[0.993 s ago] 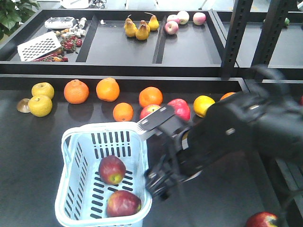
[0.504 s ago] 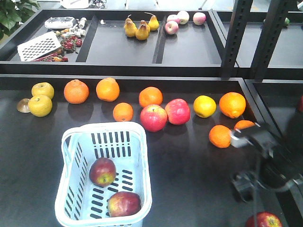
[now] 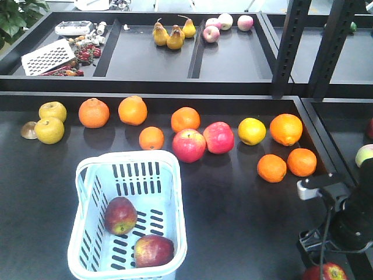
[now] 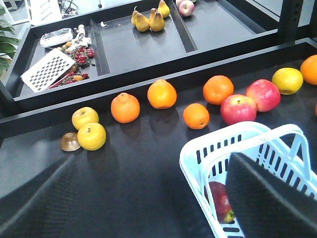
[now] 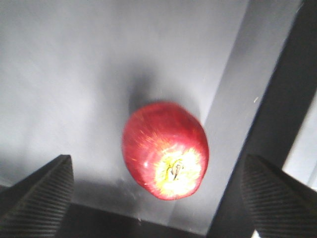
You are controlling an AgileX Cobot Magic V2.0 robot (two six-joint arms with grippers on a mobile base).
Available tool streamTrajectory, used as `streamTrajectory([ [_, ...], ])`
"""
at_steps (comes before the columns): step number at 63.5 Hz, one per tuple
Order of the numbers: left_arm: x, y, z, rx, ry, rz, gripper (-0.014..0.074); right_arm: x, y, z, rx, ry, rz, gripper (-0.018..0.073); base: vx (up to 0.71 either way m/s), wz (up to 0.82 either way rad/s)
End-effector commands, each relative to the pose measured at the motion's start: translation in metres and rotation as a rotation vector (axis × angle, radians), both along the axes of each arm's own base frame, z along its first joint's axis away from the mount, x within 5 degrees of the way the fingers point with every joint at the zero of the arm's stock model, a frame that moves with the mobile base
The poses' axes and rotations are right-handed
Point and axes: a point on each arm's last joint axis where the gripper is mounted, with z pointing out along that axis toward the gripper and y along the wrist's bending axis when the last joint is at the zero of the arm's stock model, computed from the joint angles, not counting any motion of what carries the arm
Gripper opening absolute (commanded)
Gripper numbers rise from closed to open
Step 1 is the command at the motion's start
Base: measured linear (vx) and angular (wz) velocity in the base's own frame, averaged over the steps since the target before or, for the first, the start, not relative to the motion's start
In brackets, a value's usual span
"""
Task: Pick three apples into basket with both arms
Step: 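Reach the right gripper to another red apple and grasp it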
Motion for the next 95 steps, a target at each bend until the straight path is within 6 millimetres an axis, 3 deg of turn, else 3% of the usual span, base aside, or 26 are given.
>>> streamTrajectory([
  [1,0.000,0.000,0.013,-0.024,-0.080,-0.003,0.0576,0.006,-0.002,-0.002,-0.010,0.002,0.007,0.0645,0.00,0.00],
  [19,0.000,0.000,0.013,-0.024,-0.080,-0.003,0.0576,0.009,-0.003,-0.036,-0.027,0.126,0.017,0.0641,0.00,0.00],
  [46,0.000,0.000,0.013,-0.024,-0.080,-0.003,0.0576,0.012,-0.002,-0.068,-0.034,0.205,0.022,0.0627,0.00,0.00],
  [53,0.000,0.000,0.013,-0.024,-0.080,-0.003,0.0576,0.012,-0.002,-0.068,-0.034,0.209,0.011,0.0563,0.00,0.00],
  [65,0.000,0.000,0.013,-0.024,-0.080,-0.003,0.0576,0.012,-0.002,-0.067,-0.036,0.208,-0.033,0.0363,0.00,0.00],
  [81,0.000,0.000,0.013,-0.024,-0.080,-0.003,0.0576,0.016,0.002,-0.034,0.024,0.086,-0.107,0.0314,0.00,0.00],
  [95,0.000,0.000,0.013,-0.024,-0.080,-0.003,0.0576,0.005,0.021,0.028,0.117,-0.138,-0.086,0.0314,0.00,0.00],
])
